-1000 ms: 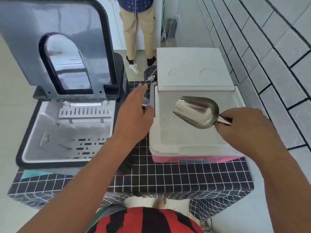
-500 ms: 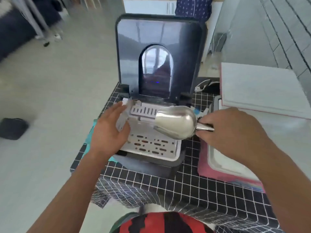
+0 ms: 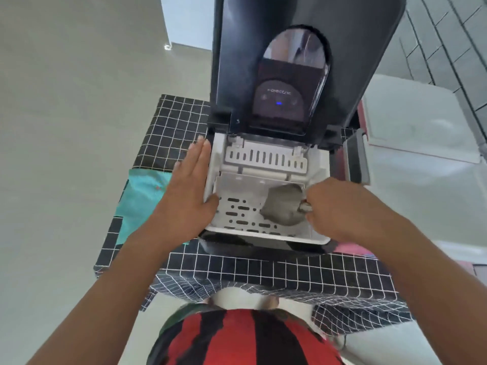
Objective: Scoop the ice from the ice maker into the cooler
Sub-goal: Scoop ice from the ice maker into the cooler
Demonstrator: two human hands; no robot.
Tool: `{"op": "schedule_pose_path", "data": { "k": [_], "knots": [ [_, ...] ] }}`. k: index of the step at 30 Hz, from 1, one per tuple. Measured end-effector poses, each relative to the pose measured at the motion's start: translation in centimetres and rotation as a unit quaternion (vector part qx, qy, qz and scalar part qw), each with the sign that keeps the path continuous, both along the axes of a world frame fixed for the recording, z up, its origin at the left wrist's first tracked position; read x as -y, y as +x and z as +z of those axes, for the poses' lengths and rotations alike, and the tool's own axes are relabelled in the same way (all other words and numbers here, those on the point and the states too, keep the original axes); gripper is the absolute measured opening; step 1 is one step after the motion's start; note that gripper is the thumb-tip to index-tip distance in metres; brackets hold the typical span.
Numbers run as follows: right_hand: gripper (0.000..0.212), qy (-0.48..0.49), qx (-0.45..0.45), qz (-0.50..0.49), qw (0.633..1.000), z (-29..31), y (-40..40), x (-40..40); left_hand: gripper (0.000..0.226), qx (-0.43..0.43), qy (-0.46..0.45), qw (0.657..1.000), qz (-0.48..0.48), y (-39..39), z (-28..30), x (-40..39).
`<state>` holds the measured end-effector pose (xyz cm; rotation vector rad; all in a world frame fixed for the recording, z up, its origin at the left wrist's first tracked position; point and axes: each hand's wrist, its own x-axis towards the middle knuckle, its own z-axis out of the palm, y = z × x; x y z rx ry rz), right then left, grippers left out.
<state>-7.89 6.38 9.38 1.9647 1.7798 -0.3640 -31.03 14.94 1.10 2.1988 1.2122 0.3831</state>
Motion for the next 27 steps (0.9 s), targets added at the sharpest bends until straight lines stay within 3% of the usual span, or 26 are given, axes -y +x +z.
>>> {"op": "schedule_pose_path", "data": {
  "k": [4, 14, 17, 20, 27],
  "knots": [
    [0.016, -0.077, 0.014, -0.044, 0.996, -0.5, -2.3, -2.1, 0.094, 0.014, -0.004, 0.999, -0.051, -0.8, 0.0, -1.0],
    [0.023, -0.038, -0.042, -0.094, 0.994, -1.0, -1.2, -1.8, 0.093, 0.082, -0.048, 0.994, -0.053, -0.6, -0.6, -1.1],
    [0.019, 0.022, -0.046, -0.057, 0.997, -0.3, -0.3, -1.3, 0.088, 0.118, -0.057, 0.99, -0.057, -0.6, -1.1, -1.2],
    [0.03, 0.078, -0.08, -0.017, 0.994, 0.0, 0.0, -1.7, 0.087, 0.137, -0.054, 0.987, -0.058, -0.6, -1.6, -1.2],
    [0.04, 0.068, -0.118, 0.116, 0.984, -4.4, -1.1, -3.5, 0.085, 0.146, -0.029, 0.987, -0.058, -0.5, -2.0, -1.3]
  ]
}}
